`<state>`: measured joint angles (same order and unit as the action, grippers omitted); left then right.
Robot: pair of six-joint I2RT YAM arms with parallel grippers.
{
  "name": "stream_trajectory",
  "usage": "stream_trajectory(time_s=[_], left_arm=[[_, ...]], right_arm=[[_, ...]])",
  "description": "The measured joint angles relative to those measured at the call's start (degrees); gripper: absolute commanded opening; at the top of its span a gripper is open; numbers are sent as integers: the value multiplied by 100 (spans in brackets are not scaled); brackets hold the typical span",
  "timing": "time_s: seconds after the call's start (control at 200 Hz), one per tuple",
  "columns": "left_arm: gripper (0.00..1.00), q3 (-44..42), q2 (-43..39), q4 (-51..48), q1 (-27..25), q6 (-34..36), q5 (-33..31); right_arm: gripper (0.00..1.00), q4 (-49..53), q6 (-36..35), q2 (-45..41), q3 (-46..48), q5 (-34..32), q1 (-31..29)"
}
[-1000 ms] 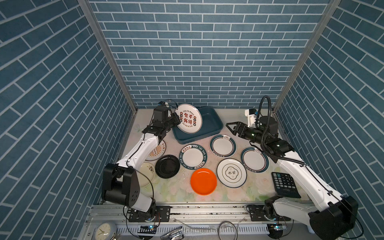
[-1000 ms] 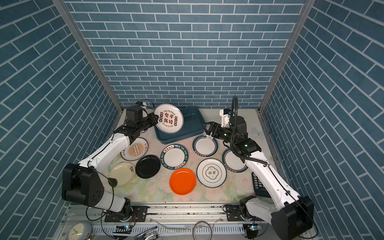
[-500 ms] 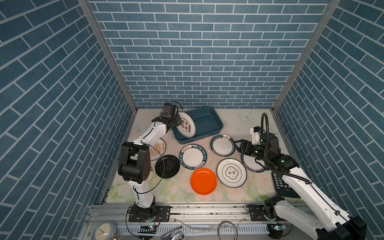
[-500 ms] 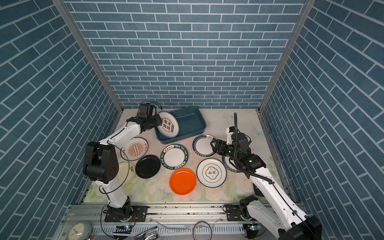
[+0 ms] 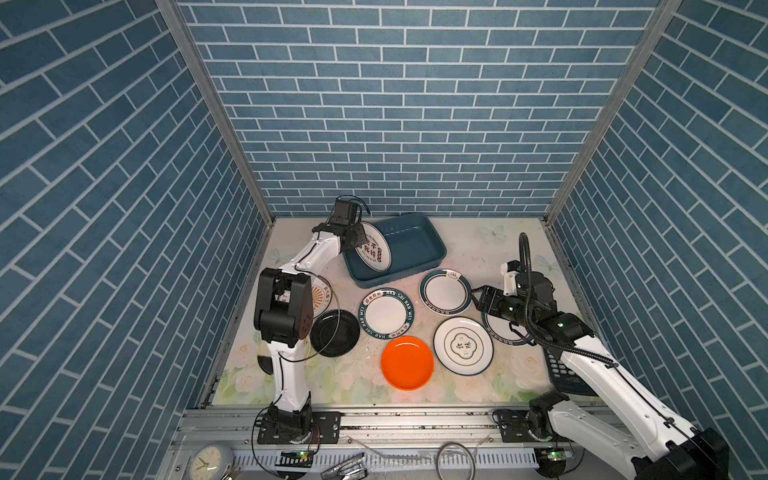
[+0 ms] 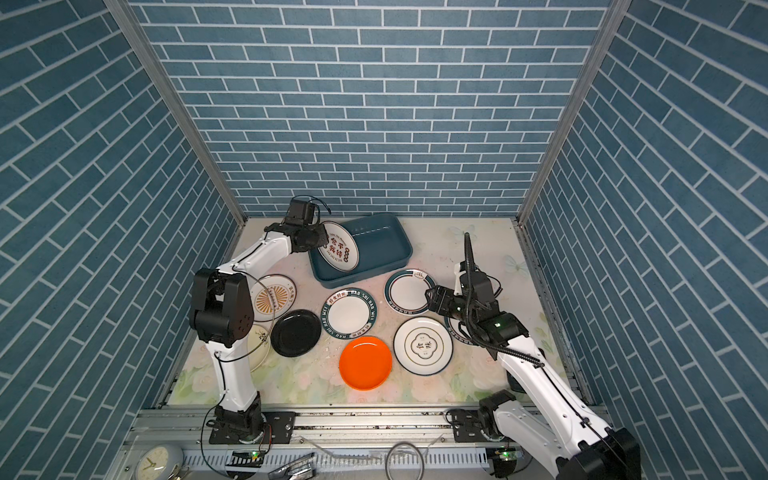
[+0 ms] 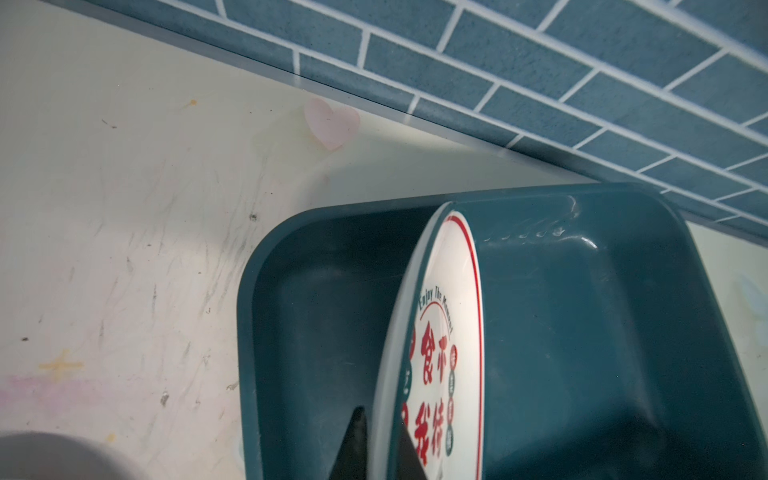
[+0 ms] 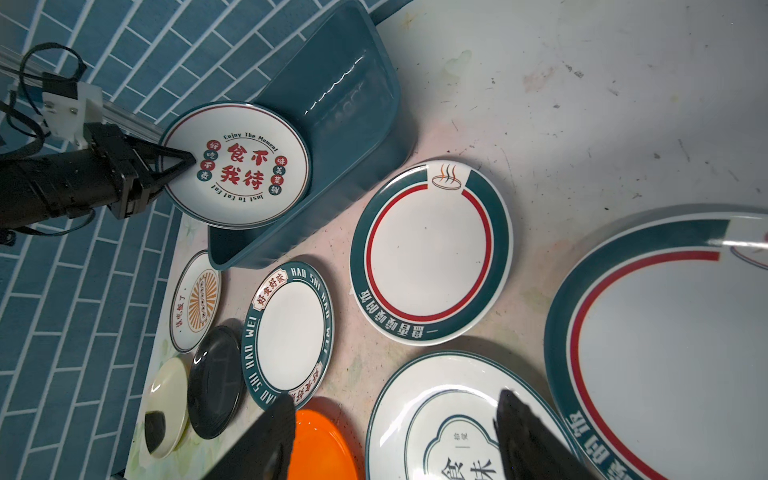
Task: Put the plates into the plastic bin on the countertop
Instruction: 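Lower the plate into the teal bin with the left gripper and open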
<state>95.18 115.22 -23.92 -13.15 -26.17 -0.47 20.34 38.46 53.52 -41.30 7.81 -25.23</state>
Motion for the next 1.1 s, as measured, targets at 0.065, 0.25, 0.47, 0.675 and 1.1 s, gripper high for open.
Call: stream_trajectory(time_s=[0.065, 0.25, 0.47, 0.675, 1.1], left_arm=[[40, 4, 22, -66, 0, -2, 20], [62, 17, 52, -122, 0, 28, 33], [85, -22, -55, -59, -68, 227, 11], [94, -452, -977, 184, -339, 420, -55], [100, -3073, -4085, 1349, -890, 190, 173]], right_arm=[[76, 157, -4, 7, 2, -114, 0], [76, 544, -122, 107, 0, -358, 48], [76, 909, -192, 140, -63, -319, 417], [77, 1202, -256, 46, -98, 55, 1370], [75, 1899, -223, -479, 223, 1237, 3206]])
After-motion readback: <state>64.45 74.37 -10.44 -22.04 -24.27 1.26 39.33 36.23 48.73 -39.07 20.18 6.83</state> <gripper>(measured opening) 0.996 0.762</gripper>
